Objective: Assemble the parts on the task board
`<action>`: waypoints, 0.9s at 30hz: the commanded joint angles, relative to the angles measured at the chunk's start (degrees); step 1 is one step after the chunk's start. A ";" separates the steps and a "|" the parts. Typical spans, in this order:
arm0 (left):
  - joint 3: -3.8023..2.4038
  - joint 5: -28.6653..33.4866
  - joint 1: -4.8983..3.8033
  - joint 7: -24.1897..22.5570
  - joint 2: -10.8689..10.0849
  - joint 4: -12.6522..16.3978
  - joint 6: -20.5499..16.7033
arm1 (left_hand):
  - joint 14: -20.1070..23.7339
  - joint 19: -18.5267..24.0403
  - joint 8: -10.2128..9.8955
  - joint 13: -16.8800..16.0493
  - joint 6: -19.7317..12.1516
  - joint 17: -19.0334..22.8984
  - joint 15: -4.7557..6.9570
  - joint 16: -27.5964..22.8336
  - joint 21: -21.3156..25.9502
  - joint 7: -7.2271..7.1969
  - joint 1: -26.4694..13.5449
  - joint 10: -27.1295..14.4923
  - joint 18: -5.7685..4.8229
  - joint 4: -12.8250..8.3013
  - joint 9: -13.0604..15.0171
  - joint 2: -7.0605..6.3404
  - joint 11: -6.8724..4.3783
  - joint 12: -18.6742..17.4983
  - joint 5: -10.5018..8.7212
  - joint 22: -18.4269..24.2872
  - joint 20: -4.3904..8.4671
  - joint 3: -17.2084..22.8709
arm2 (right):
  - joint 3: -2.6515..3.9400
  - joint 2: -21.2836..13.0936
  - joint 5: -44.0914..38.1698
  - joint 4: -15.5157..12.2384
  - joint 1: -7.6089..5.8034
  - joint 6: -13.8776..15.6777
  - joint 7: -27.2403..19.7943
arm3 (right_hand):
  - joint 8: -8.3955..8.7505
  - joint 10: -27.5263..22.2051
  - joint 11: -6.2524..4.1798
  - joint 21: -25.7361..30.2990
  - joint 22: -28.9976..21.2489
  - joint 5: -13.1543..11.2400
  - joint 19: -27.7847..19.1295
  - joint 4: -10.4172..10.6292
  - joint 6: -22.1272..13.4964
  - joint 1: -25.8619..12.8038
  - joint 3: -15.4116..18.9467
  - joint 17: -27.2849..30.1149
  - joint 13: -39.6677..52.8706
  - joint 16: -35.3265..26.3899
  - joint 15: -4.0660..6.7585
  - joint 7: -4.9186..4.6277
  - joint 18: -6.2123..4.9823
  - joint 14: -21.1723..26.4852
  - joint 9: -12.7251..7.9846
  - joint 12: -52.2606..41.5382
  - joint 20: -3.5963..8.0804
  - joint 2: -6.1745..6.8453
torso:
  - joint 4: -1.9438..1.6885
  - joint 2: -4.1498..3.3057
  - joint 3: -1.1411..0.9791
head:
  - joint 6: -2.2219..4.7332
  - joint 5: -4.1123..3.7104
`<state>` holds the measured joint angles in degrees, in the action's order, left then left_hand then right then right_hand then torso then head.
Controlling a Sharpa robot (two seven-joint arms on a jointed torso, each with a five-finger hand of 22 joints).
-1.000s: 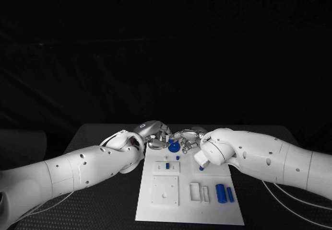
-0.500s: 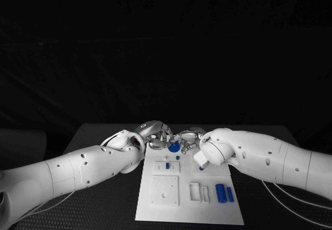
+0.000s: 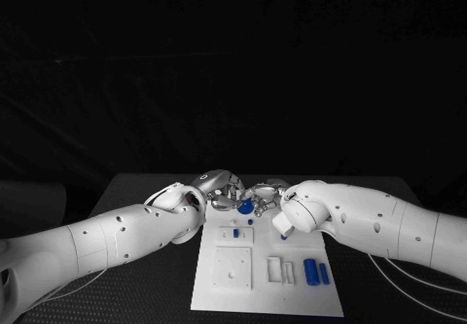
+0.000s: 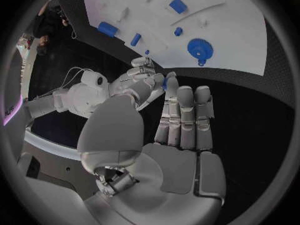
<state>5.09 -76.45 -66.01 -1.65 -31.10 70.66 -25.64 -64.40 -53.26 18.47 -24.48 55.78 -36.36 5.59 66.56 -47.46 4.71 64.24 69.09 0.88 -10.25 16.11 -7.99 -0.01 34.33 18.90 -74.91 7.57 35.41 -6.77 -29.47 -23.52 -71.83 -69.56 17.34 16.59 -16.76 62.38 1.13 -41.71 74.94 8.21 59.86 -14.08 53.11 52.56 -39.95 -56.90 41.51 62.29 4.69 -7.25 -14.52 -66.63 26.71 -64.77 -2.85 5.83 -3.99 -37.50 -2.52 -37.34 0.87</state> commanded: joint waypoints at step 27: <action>-0.05 0.21 -0.06 0.36 -0.19 -0.01 0.21 | -0.12 -0.49 0.01 -0.14 1.50 -0.09 0.50 -0.51 0.22 1.36 0.19 0.46 0.93 0.46 10.46 0.41 -0.05 -0.48 0.40 -0.87 3.94 0.02 | 0.03 -1.13 -1.74 -0.33 0.33 2.19 -3.03 | -3.44 1.11 -2.28 -1.82 1.04 -5.10 -0.15 -2.51 6.14 4.32 -8.67 -0.64 1.76 1.43 1.70 2.10 -0.48 -0.20 3.43 0.87 0.18 -4.01 | -0.08 0.01 -0.03 | 0.14 -0.11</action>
<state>5.03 -76.43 -66.08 -1.57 -31.30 70.62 -25.66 -64.54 -53.25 18.75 -24.57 57.38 -36.39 5.89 66.33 -47.46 5.88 63.64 69.21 0.88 -9.90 26.77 -7.38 -0.11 34.11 19.36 -74.93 7.57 35.76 -6.81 -30.53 -24.46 -72.22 -69.20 18.50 15.26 -19.84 63.58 -0.74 -43.26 74.93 3.32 59.86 -16.84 57.01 56.90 -48.57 -57.45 43.21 63.44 5.97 -4.35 -14.65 -67.03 28.29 -64.27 -2.86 1.06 -4.03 -37.49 -2.53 -37.17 0.79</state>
